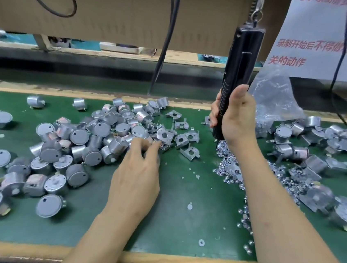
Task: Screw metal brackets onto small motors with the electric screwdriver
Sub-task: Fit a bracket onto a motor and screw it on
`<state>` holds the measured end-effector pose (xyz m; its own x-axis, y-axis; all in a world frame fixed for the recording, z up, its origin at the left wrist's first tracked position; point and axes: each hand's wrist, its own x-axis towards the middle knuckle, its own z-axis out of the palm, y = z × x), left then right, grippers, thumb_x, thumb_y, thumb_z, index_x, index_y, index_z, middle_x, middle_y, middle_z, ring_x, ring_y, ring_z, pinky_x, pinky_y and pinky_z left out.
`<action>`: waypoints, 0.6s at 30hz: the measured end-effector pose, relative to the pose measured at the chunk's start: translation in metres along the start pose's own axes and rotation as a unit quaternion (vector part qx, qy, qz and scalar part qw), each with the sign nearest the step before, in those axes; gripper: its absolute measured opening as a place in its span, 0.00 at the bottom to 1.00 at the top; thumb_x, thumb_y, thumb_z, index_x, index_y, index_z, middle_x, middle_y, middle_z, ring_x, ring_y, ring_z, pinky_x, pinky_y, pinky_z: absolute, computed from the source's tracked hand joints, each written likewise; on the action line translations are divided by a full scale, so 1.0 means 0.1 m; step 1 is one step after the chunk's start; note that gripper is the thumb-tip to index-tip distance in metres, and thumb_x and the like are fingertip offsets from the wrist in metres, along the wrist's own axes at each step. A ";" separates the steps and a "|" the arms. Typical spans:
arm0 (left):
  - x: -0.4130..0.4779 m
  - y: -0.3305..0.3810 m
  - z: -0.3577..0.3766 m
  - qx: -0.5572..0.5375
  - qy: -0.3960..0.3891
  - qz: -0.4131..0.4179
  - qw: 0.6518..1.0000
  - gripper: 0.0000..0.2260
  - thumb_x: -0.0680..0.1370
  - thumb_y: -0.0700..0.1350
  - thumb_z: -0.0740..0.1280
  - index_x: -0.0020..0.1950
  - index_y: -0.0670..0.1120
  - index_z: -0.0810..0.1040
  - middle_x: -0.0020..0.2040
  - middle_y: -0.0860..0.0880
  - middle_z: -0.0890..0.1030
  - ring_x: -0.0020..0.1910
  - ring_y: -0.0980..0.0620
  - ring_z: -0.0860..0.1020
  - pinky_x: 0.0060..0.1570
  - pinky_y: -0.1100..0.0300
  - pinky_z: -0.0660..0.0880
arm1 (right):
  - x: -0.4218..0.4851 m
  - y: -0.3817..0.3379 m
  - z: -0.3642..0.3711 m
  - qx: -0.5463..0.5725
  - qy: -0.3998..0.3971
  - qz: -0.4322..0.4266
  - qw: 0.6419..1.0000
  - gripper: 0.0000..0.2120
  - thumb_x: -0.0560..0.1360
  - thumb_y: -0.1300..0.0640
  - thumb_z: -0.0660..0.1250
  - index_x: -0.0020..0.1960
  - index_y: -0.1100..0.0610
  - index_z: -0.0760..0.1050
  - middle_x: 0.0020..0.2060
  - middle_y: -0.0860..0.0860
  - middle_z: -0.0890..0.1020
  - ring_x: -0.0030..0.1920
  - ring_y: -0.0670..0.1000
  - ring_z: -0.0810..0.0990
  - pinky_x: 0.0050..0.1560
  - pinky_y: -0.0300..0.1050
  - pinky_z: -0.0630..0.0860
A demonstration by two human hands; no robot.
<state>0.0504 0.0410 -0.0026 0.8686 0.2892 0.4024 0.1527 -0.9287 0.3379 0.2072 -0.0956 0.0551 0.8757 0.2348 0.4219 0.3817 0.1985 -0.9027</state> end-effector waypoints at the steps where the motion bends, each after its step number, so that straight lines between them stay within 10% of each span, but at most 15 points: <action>1: 0.00 0.00 0.00 -0.003 -0.003 -0.004 1.000 0.15 0.76 0.38 0.69 0.63 0.41 0.77 0.53 0.43 0.70 0.40 0.41 0.74 0.34 0.56 0.67 | 0.00 0.01 0.00 -0.003 0.003 0.000 1.000 0.48 0.58 0.14 0.58 0.45 0.62 0.70 0.27 0.52 0.71 0.24 0.52 0.70 0.31 0.48 0.71; 18: -0.01 0.00 0.02 -0.069 0.029 -0.002 0.997 0.10 0.75 0.41 0.70 0.56 0.43 0.81 0.51 0.47 0.75 0.44 0.45 0.78 0.42 0.59 0.68 | 0.01 0.13 -0.02 -0.040 0.007 0.001 0.999 0.55 0.58 0.15 0.58 0.42 0.71 0.67 0.27 0.52 0.71 0.24 0.51 0.71 0.32 0.47 0.71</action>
<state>0.0505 0.0405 -0.0053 0.8387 0.3103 0.4476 0.0868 -0.8875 0.4526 0.2139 -0.0946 0.0435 0.8805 0.2220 0.4188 0.4012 0.1215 -0.9079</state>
